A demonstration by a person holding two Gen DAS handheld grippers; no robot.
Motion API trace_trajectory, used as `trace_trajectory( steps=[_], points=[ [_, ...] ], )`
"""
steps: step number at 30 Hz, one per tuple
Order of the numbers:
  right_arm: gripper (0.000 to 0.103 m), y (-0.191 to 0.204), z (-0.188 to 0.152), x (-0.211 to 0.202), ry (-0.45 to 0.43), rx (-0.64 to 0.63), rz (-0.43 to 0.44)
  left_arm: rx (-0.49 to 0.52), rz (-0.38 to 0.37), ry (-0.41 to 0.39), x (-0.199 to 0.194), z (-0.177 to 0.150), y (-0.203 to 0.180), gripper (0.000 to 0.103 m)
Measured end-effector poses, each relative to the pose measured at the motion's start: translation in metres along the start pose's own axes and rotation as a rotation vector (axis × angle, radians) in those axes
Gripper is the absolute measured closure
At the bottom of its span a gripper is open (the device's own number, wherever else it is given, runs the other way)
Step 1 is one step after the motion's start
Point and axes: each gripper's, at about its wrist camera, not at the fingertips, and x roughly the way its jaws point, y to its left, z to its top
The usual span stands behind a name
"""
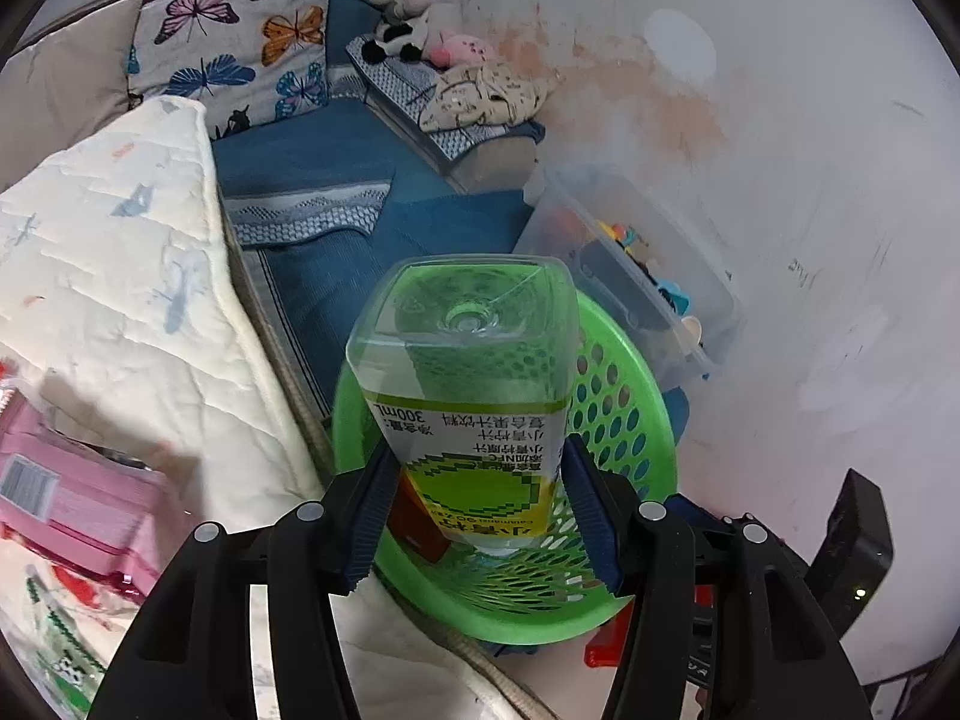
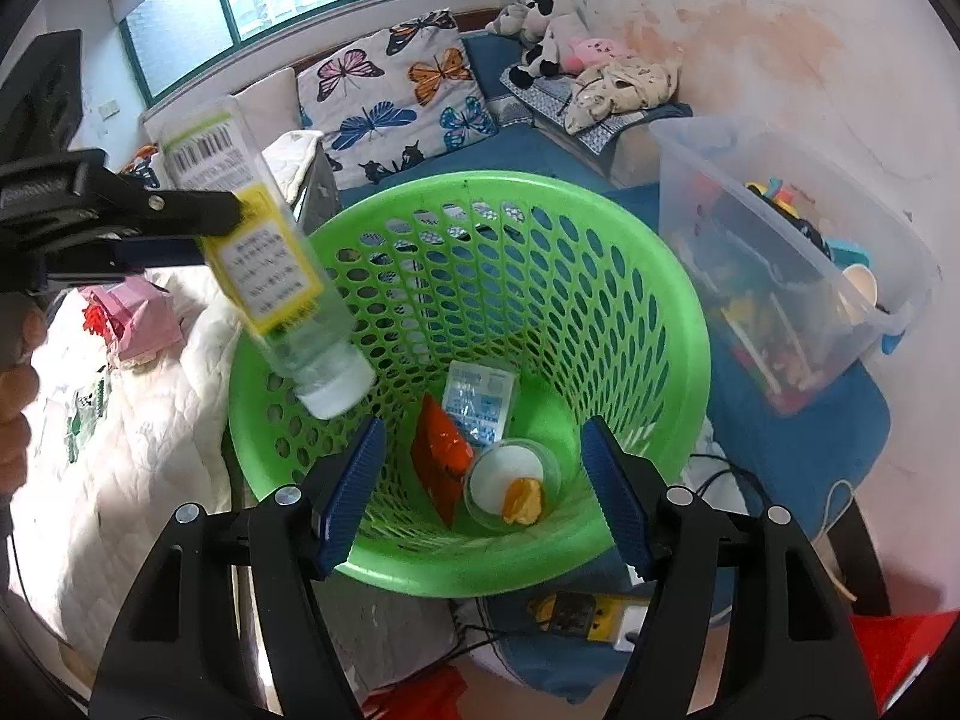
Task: Collect trash
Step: 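Carry the bottle and orange peel over the green basket and release both, then move both tools back over the table toward the remaining trash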
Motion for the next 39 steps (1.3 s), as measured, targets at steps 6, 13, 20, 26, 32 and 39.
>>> trace_trajectory(
  steps=[6,13,20,26,32,39],
  points=[
    [0.035,-0.004,-0.005,-0.004,0.002,0.016,-0.004,0.038,-0.013,-0.010,-0.002,-0.008,-0.013,0.033],
    [0.031,0.008,-0.007,-0.015,-0.012,0.000,0.006,0.036,0.013,-0.063,-0.041,-0.030,0.000,0.033],
    [0.026,0.038,-0.008,-0.022,-0.030,-0.023,0.046,-0.017,0.151,-0.122,-0.090,-0.064,0.045,0.033],
    [0.025,0.079,-0.004,-0.019,-0.031,-0.083,0.085,-0.139,0.276,-0.179,-0.139,-0.098,0.108,0.031],
    [0.025,0.123,-0.002,-0.011,-0.017,-0.150,0.121,-0.270,0.370,-0.240,-0.183,-0.137,0.169,0.023],
    [0.022,0.174,-0.001,-0.008,-0.012,-0.232,0.156,-0.355,0.383,-0.225,-0.196,-0.169,0.215,0.018]
  ],
)
